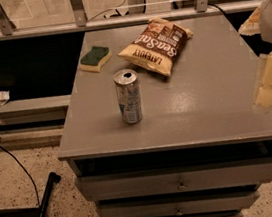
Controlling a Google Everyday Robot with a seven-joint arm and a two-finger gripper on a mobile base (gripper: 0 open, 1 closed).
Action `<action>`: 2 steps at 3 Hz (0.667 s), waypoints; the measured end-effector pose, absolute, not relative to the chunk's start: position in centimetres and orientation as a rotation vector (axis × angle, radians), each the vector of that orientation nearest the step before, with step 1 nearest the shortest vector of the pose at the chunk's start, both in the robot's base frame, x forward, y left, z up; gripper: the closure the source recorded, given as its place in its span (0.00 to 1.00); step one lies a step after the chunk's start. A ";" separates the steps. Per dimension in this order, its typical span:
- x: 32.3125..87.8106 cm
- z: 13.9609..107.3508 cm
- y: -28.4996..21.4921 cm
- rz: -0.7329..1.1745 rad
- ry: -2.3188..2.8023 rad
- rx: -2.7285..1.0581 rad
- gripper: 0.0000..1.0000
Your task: Pick redbull can
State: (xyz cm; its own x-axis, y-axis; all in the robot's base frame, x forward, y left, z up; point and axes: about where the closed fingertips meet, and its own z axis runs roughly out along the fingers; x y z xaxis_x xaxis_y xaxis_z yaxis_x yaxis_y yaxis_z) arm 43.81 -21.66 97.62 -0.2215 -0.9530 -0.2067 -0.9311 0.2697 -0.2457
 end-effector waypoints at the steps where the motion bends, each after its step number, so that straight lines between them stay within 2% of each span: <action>1: 43.8 97.6 -21.7 -0.099 2.232 -1.725 0.00; 2: 47.0 97.4 -17.8 -0.072 2.127 -1.806 0.00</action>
Offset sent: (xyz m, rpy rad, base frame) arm 0.0830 0.1028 -0.0101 0.0524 -0.0377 0.2540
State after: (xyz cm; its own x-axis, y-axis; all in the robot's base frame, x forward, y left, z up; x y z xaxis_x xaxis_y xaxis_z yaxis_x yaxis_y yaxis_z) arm 46.95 -17.80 97.38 -0.1273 -0.9650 -0.2292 -0.9472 0.1868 -0.2604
